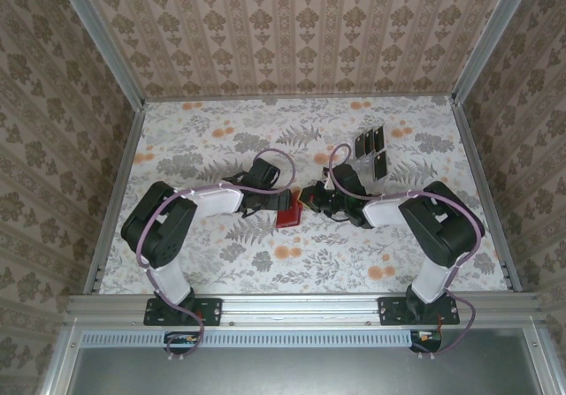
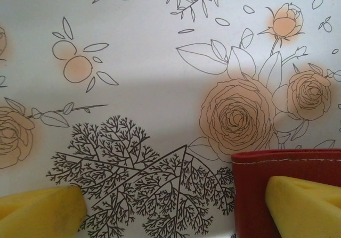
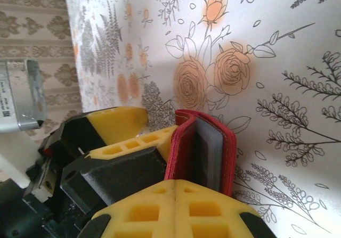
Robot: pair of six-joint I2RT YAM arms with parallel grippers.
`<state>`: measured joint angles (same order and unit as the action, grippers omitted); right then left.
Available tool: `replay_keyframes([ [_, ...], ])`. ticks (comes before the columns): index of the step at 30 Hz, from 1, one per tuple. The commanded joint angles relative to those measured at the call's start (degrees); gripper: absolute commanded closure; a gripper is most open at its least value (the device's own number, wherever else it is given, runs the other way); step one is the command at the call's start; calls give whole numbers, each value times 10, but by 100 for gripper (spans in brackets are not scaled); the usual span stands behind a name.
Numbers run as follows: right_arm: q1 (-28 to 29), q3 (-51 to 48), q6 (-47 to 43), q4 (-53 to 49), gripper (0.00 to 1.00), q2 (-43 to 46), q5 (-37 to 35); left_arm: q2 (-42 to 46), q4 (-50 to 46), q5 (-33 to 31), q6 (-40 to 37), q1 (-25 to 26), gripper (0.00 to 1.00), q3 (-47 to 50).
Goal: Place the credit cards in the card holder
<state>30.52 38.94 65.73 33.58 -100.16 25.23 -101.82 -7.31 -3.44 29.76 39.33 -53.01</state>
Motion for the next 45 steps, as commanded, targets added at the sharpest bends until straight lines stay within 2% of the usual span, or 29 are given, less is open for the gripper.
replay_keyframes([
  [1, -4, -8, 39, 153, 100, -18, 37, -90, -7, 17, -20, -15, 2, 48],
  [5, -5, -14, 50, 187, 100, -27, 43, -88, -5, 18, -17, -18, 1, 51],
  [26, -10, -24, 59, 207, 100, -30, 46, 23, -19, 7, -4, -54, 0, 80],
  [45, -16, -40, 116, 339, 100, -75, 80, 19, -21, 8, -8, -57, 0, 74],
])
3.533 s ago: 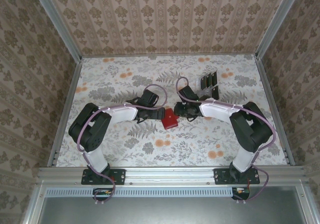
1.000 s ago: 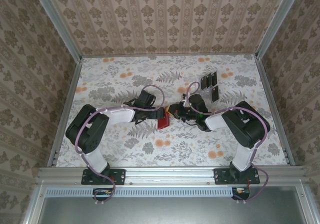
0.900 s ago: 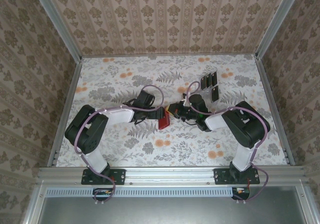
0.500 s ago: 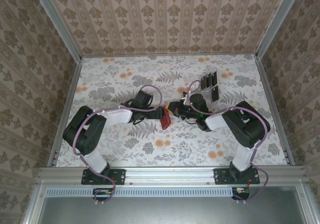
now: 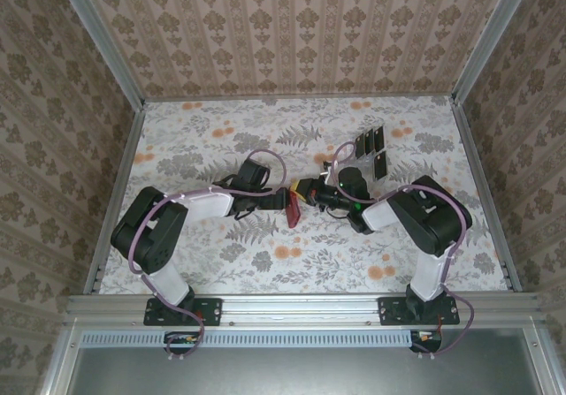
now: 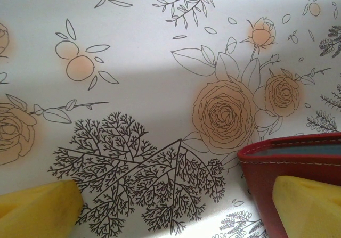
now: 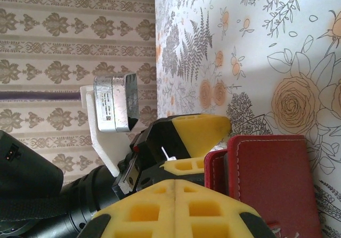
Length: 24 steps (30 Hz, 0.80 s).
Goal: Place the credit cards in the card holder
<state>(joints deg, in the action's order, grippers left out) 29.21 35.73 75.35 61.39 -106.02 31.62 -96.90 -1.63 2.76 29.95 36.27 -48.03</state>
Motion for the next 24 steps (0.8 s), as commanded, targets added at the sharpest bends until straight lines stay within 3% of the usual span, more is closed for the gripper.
replay_keyframes([
  [1, -3, -10, 23, 68, 100, -20, 16, -32, -78, -53, -11, -27, 0, 24],
  [6, -6, -18, 53, 134, 100, -37, 13, -35, -76, -56, -11, -27, 0, 26],
  [14, -6, -12, 54, 134, 100, -26, 16, -35, -72, -58, -14, -28, 0, 33],
  [24, -6, -8, 27, 51, 100, -53, 10, -26, -77, -54, -12, -28, 0, 27],
])
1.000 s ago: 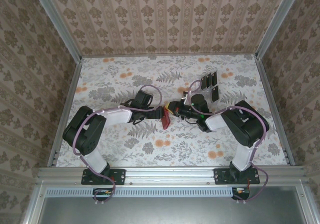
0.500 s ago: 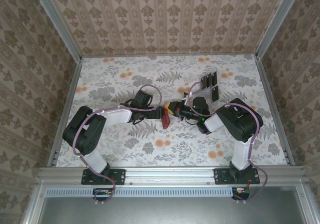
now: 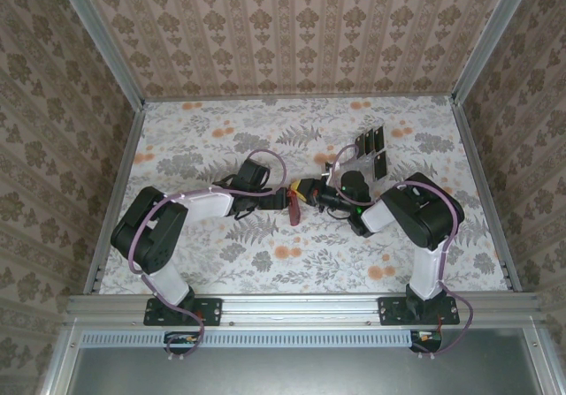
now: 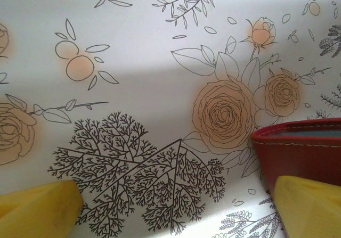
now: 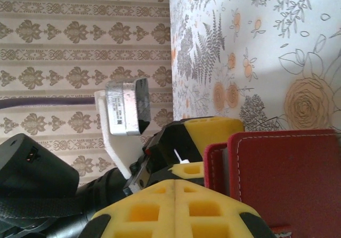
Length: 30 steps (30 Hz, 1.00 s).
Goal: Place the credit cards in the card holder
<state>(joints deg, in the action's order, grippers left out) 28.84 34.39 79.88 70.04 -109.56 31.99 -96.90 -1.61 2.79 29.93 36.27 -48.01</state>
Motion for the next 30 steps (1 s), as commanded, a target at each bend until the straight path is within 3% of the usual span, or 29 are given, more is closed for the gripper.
replay_keyframes([
  [1, -3, 5, -27, -52, 100, -19, 4, -24, -79, -54, -12, -28, 0, 27],
  [4, -4, 5, -51, -92, 98, -19, -5, -14, -84, -51, -14, -28, 0, 23],
  [9, -11, 9, -83, -156, 67, 2, -15, -9, -89, -45, -15, -27, 0, 15],
  [13, -15, 21, -122, -233, 56, 40, -22, -13, -89, -44, -15, -27, 0, 11],
  [22, -17, 48, -211, -478, 52, 168, -81, 3, -97, -48, -20, -30, 0, 6],
  [27, 26, 137, -280, -756, 53, 217, -203, 16, -105, -45, -24, -43, 0, -5],
  [30, 64, 200, -297, -864, 53, 211, -267, 21, -107, -46, -17, -49, 0, -4],
])
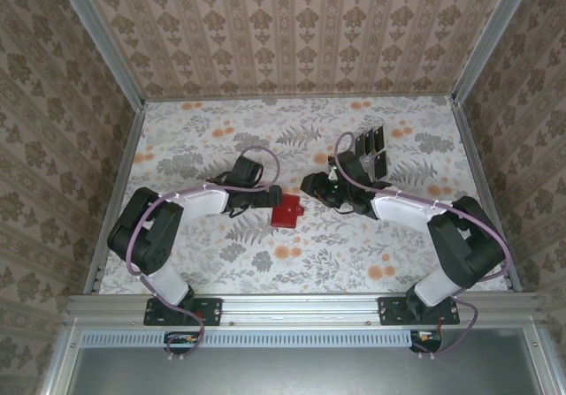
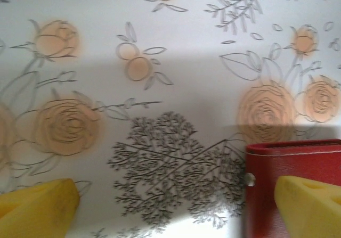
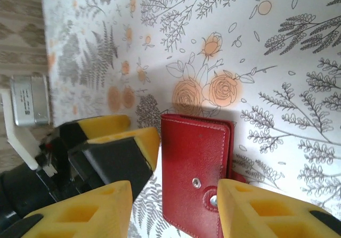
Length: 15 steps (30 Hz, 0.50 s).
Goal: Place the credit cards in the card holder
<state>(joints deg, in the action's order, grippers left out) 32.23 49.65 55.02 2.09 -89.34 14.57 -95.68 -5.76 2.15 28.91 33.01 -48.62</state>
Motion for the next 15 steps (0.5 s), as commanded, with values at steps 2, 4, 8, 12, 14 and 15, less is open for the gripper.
replay_keyframes([
  [2, 49, 79, -53, -223, 53, -4, -118, 11, -65, -41, 0, -20, 0, 5],
  [4, 66, 107, -59, -257, 53, -19, -147, 16, -63, -43, 6, -25, 0, 10],
  [8, 97, 161, -75, -319, 55, -55, -197, 27, -50, -42, 24, -43, 0, 28],
  [12, 126, 219, -93, -389, 56, -94, -242, 36, -35, -32, 35, -59, 0, 43],
  [14, 137, 240, -96, -408, 55, -111, -254, 36, -31, -29, 36, -63, 0, 46],
  [15, 140, 248, -96, -413, 55, -118, -258, 36, -28, -29, 36, -64, 0, 47],
])
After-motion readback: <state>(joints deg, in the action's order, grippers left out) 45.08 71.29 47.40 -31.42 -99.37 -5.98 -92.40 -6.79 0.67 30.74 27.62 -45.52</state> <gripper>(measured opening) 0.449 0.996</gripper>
